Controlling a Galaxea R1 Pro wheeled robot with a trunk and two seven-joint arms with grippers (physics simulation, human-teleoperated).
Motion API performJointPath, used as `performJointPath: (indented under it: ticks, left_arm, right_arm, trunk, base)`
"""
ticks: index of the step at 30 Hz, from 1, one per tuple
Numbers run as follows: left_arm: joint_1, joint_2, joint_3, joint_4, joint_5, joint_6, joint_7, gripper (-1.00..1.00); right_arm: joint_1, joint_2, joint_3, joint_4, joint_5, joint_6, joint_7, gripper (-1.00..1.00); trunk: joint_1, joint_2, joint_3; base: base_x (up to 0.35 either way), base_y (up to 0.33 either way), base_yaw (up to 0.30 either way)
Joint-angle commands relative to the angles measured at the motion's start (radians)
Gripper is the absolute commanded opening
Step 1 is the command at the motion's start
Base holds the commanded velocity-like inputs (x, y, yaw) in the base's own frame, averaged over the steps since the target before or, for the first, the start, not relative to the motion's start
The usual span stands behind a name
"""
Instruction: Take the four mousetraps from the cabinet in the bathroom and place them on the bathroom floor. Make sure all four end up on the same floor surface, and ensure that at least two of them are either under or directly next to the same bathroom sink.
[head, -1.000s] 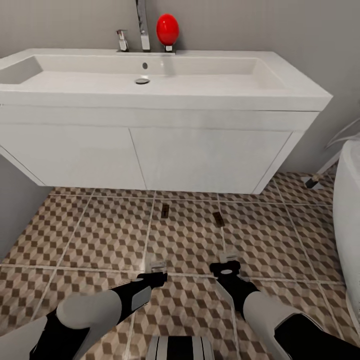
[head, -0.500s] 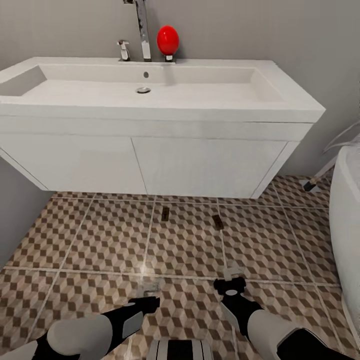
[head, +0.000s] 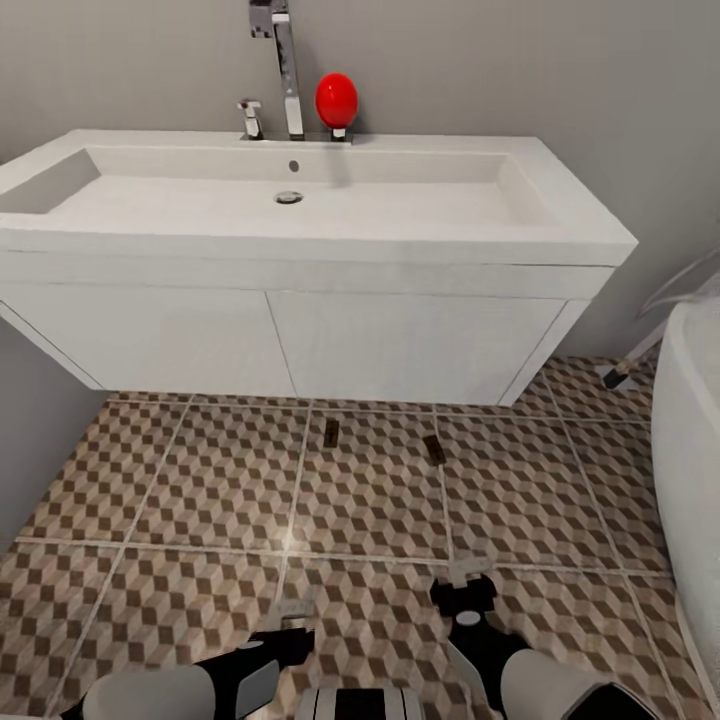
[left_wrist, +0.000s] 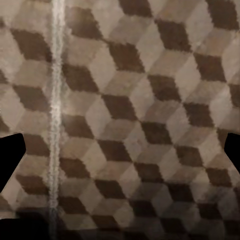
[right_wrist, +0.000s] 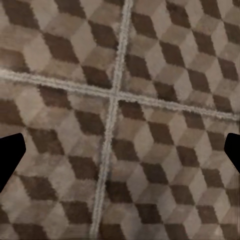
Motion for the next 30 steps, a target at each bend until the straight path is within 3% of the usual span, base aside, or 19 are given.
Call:
performJointPath:
  ticks: [1,12,23,28,30]
  left_arm:
    - [0.004,0.001,-0.008,-0.004,0.007,-0.006,0.006,1.00]
    - [0.082,0.020,-0.010,0.000,0.006,-0.008,0.006,1.00]
    - [0.136,0.028,-0.010,0.004,0.007,-0.008,0.006,1.00]
    - [0.156,0.044,-0.010,0.005,0.009,-0.009,0.006,1.00]
    - [0.172,0.056,-0.010,0.003,0.011,-0.009,0.006,1.00]
  right_arm:
    - [0.002,0.001,0.012,0.002,-0.003,-0.006,-0.002,1.00]
    - [0.085,0.004,0.033,0.005,0.120,-0.059,-0.002,1.00]
    - [0.206,0.002,0.033,0.015,0.139,-0.148,-0.002,1.00]
    - [0.260,-0.002,0.032,0.017,0.137,-0.163,-0.002,1.00]
    - [0.297,-0.020,0.032,0.031,0.134,-0.166,-0.002,1.00]
  trunk:
    - [-0.004,0.007,0.003]
    - [-0.046,0.084,0.037]
    - [-0.088,0.161,0.072]
    - [-0.108,0.196,0.087]
    - [-0.115,0.210,0.094]
  base:
    - [0.000,0.000,0.000]
    - [0.000,0.000,0.000]
    - [0.000,0.000,0.000]
    - [0.000,0.000,0.000]
    - [0.000,0.000,0.000]
